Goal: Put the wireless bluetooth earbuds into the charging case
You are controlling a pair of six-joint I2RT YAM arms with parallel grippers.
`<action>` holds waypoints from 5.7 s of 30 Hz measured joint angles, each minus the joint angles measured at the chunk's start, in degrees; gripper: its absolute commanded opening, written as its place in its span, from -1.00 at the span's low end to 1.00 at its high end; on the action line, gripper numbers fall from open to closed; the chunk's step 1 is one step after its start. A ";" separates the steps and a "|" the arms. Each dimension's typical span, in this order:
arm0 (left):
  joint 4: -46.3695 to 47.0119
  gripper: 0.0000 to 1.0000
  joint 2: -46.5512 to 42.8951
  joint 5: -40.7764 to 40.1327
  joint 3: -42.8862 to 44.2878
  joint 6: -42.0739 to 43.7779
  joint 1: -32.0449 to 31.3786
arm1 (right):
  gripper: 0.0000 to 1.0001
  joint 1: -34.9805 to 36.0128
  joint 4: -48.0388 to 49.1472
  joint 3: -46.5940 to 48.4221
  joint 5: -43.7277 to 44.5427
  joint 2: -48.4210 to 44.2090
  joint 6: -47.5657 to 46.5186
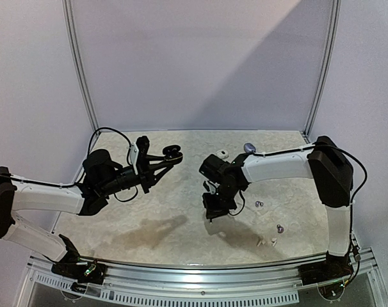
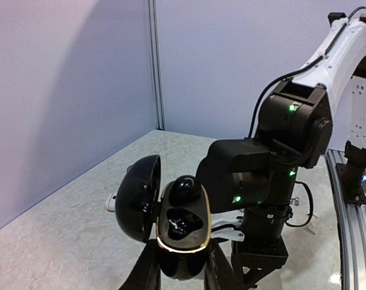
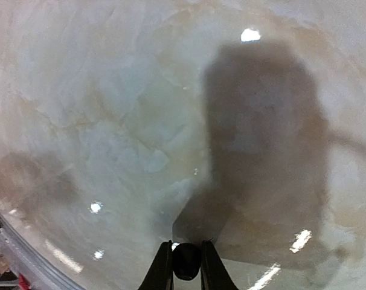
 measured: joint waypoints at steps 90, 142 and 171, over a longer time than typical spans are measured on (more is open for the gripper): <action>-0.02 -1.00 0.00 0.00 -0.46 0.00 0.00 | 0.06 5.62 -25.20 3.23 15.72 0.72 10.36; -0.02 -1.00 -0.20 0.00 -0.46 0.02 0.00 | -0.48 1.60 -20.87 1.64 6.29 0.13 14.86; 0.59 -1.00 -0.44 -7.28 -0.46 3.02 0.00 | -1.00 8.33 46.36 -0.55 21.31 -28.02 -20.98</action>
